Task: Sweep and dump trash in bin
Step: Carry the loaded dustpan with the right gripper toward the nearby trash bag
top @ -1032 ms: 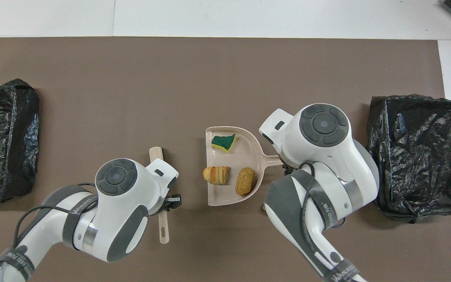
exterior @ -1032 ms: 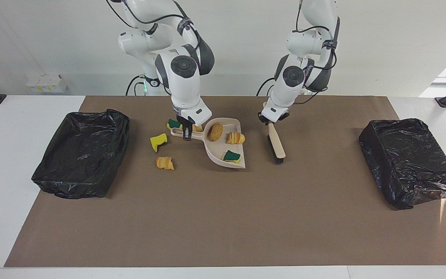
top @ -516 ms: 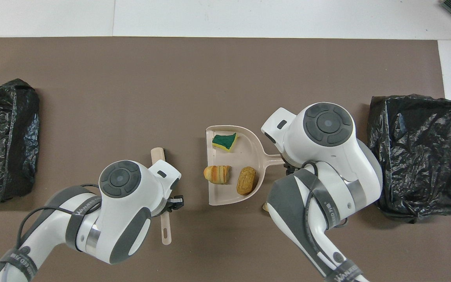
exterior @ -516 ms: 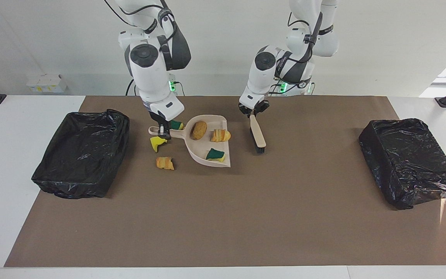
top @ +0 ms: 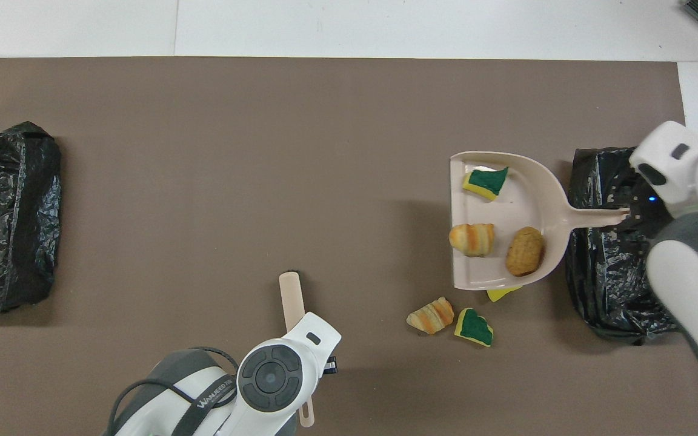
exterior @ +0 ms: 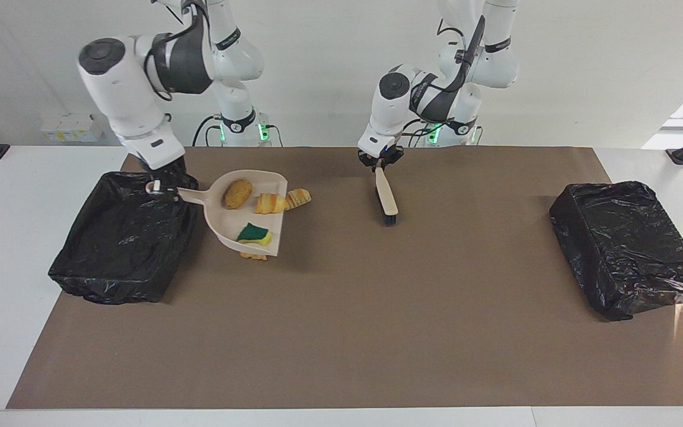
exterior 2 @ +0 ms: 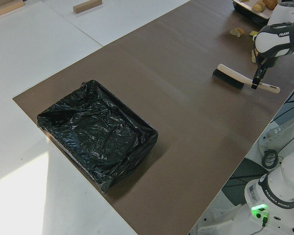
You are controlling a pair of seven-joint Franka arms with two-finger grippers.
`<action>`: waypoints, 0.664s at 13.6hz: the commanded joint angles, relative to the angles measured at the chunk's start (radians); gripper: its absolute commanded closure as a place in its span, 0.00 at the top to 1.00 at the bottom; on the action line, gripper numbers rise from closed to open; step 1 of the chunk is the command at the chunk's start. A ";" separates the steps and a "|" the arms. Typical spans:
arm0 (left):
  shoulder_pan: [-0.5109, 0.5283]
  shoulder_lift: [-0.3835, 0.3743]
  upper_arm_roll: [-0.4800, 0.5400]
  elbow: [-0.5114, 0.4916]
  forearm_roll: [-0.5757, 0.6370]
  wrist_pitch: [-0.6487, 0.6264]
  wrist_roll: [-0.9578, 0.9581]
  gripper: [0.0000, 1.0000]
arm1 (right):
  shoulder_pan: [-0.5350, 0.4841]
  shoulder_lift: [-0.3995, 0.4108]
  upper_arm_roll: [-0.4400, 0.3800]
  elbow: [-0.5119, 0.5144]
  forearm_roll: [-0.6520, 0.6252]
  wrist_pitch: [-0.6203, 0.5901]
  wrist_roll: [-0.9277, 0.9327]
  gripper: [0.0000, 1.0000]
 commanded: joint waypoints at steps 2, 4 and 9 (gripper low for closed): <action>-0.020 -0.026 0.018 -0.015 -0.017 0.000 0.005 1.00 | -0.151 -0.014 0.011 -0.002 -0.096 0.044 -0.081 0.00; 0.010 -0.026 0.024 0.037 -0.006 -0.075 0.005 1.00 | -0.165 -0.013 0.013 -0.004 -0.228 0.096 -0.055 0.00; 0.205 -0.025 0.023 0.202 0.055 -0.177 0.005 1.00 | -0.180 0.015 0.016 -0.013 -0.480 0.141 0.100 0.00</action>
